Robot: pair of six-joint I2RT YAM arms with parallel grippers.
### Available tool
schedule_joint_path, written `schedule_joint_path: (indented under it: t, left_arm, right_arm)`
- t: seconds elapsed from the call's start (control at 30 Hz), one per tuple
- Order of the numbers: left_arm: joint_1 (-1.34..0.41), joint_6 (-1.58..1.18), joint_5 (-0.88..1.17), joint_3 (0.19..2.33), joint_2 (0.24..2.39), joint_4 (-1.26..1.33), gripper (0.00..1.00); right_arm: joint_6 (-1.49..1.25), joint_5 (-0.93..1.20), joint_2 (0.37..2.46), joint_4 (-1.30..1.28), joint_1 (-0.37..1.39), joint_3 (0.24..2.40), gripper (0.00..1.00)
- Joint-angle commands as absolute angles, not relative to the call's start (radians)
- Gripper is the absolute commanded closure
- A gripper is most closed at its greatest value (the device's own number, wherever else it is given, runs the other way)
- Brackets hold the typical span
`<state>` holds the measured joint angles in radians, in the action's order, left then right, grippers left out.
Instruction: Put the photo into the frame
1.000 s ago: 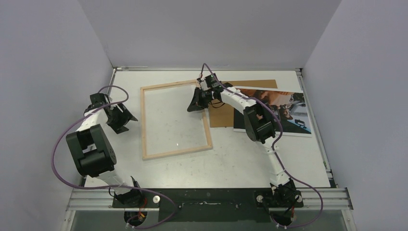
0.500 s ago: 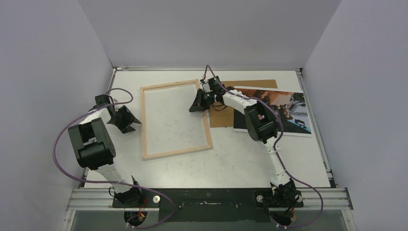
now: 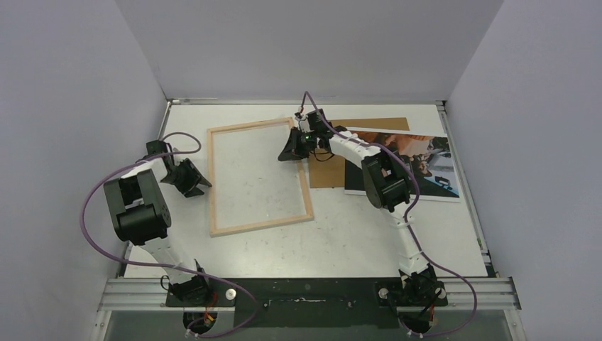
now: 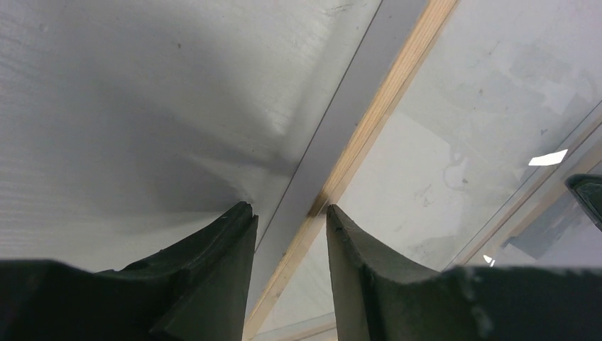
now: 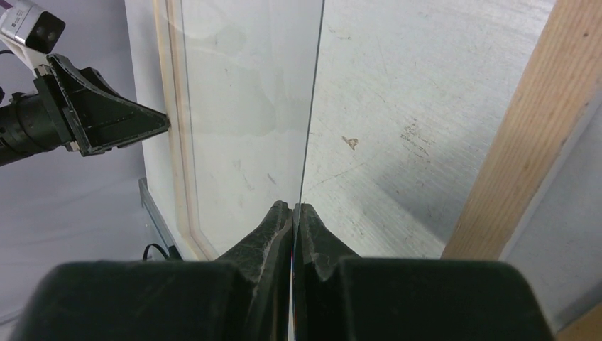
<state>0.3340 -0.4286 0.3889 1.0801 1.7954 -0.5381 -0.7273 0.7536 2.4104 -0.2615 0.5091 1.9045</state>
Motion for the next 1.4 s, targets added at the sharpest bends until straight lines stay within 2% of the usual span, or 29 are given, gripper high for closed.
schedule_joint_path:
  t: [0.0,0.43,0.9,1.37]
  left_arm:
    - [0.328,-0.4,0.388,1.137,1.817,-0.543,0.61]
    - [0.328,-0.39,0.411,1.155,1.841,-0.554,0.59]
    - [0.328,-0.39,0.413,1.163,1.856,-0.557,0.6]
    - [0.328,-0.397,0.395,1.186,1.89,-0.572,0.71]
  right_arm:
    - [-0.647,0.741,2.352,-0.31,0.499,1.988,1.0]
    - [-0.522,0.76,2.381,-0.428,0.499,2.074,1.0]
    - [-0.578,0.837,2.311,-0.223,0.498,1.972,1.0]
    - [-0.55,0.837,2.2,-0.226,0.497,1.872,1.0]
